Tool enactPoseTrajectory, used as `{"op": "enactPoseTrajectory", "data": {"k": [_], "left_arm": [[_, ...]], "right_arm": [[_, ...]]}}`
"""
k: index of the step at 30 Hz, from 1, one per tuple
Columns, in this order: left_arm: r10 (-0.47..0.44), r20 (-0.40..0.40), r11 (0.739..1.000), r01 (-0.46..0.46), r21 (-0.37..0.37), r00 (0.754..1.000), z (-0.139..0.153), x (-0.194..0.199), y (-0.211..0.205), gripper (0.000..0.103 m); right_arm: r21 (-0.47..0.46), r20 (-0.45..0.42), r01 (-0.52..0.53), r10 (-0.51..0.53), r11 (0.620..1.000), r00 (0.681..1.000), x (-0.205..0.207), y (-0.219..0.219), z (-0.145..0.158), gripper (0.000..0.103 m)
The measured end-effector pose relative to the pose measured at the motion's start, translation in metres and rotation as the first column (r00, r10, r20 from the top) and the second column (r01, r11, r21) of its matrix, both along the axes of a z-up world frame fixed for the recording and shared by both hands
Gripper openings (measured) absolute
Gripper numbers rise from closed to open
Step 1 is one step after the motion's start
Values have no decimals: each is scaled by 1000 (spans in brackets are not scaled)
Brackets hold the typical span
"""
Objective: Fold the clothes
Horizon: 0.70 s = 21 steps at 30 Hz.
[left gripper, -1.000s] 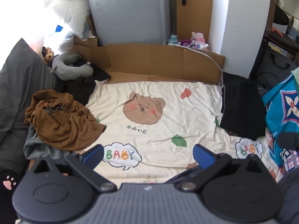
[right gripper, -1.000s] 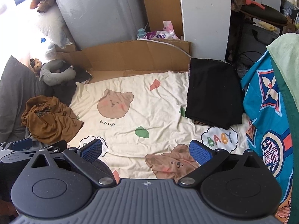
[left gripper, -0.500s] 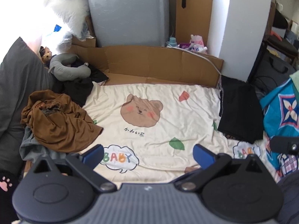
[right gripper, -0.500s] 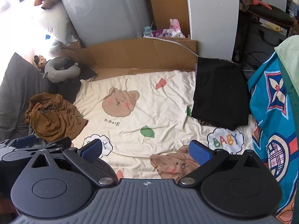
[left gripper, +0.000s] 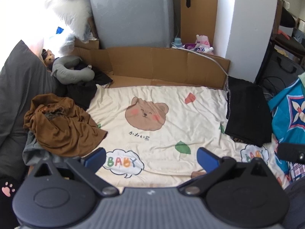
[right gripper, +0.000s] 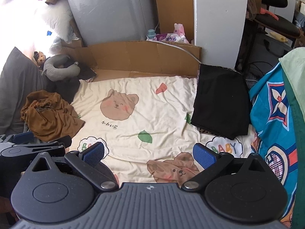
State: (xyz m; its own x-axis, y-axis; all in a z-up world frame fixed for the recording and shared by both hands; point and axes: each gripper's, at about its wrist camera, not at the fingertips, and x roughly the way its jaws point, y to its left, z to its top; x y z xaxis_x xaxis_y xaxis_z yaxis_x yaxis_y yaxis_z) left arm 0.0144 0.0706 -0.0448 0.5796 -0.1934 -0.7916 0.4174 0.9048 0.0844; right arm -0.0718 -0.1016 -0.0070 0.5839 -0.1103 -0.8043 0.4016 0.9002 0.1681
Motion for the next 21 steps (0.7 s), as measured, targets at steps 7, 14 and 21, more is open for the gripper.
{"op": "enactPoseTrajectory", "data": {"k": [7,14,21], "left_arm": [[-4,17,1000,4,16,1000,1,-1,-2,102],[9,65,1000,-10,12,998,6,-5,2,102],[17,60,1000,-18,10,998,5,-5,0,102]], "right_arm": [[9,5,1,-2,1000,1000,-1,0,0,102],[11,8,3,-3,1000,1000,-1,1,0,102],[30,16,14,-14,999,1000,-4,-4,0,102]]}}
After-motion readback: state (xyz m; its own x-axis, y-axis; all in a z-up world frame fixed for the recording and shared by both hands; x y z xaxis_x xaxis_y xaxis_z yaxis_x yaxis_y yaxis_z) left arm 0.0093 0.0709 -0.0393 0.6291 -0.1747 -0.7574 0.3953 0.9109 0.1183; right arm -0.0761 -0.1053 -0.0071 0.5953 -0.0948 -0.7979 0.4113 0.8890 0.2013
